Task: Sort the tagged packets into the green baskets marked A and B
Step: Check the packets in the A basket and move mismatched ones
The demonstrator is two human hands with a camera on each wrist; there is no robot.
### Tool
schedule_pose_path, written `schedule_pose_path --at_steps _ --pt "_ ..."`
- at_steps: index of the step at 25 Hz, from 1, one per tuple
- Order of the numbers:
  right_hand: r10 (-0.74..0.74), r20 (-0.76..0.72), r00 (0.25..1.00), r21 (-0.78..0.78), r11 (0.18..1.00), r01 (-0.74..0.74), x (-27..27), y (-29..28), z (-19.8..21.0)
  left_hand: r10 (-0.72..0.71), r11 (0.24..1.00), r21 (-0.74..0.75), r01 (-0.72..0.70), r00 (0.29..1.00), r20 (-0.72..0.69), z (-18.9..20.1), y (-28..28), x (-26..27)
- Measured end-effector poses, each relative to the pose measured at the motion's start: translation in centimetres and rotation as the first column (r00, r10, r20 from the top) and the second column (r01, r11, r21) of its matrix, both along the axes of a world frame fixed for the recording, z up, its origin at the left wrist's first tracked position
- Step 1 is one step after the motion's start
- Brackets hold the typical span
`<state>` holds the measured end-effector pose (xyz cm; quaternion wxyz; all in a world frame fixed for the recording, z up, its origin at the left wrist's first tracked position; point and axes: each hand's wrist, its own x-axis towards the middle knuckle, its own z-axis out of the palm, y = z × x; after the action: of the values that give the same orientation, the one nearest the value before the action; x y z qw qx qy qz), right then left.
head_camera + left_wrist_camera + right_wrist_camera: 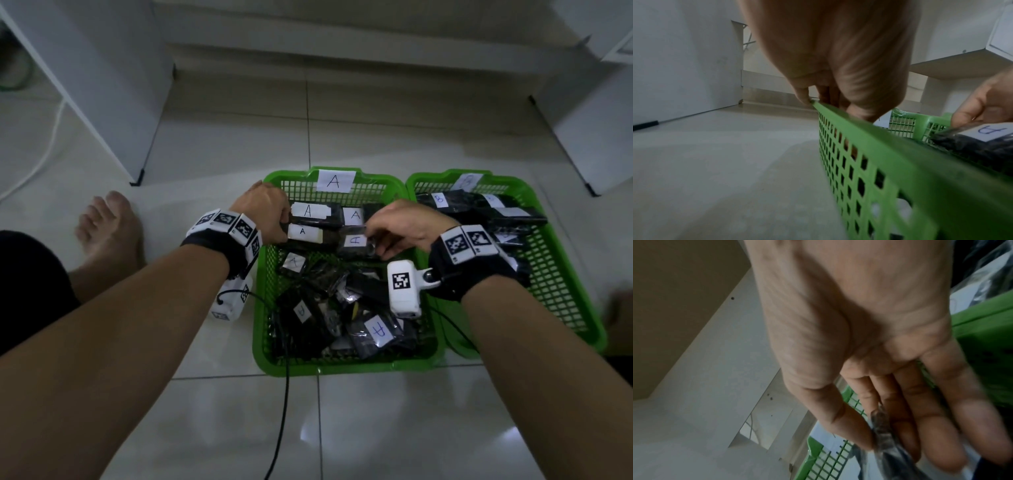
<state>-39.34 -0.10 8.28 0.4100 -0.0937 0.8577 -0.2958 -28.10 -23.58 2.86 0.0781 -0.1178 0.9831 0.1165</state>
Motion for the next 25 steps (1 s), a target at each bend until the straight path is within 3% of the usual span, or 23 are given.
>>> schedule_pose_path --at_steps 5,8,12,14,16,21,25 --pt "0.058 0.071 0.996 -0.130 0.990 -0.048 1.4 0.2 -0.8 -0.061 0.997 -0.053 0.063 0.998 0.031 0.2 0.3 0.4" --pt "0.194 -0.062 0.979 -0.118 0.973 -0.200 3.0 -1.7 -0.8 -0.045 0.999 0.000 0.045 0.999 0.021 0.5 0.3 0.8" --pt "0.529 -0.222 0.819 0.085 0.848 -0.524 5.5 -5.3 -1.3 -0.114 0.993 0.010 0.114 0.993 0.016 0.9 0.6 1.0" --pt "0.643 -0.265 0.718 0.234 0.766 -0.599 6.1 -6.4 -1.9 -0.143 0.989 -0.034 0.144 0.989 0.035 0.8 0.5 1.0" --pt "0.689 -0.256 0.678 0.294 0.724 -0.624 6.1 -7.0 -2.0 -0.161 0.985 -0.059 0.165 0.985 0.062 0.4 0.4 1.1" --pt "0.672 -0.175 0.719 0.232 0.738 -0.634 6.0 -6.7 -1.5 -0.177 0.983 -0.034 0.178 0.984 0.023 0.6 0.6 1.0" --pt "0.611 -0.125 0.782 0.195 0.788 -0.584 5.9 -6.2 -1.7 -0.194 0.972 -0.115 0.205 0.976 0.098 0.6 0.6 1.1"
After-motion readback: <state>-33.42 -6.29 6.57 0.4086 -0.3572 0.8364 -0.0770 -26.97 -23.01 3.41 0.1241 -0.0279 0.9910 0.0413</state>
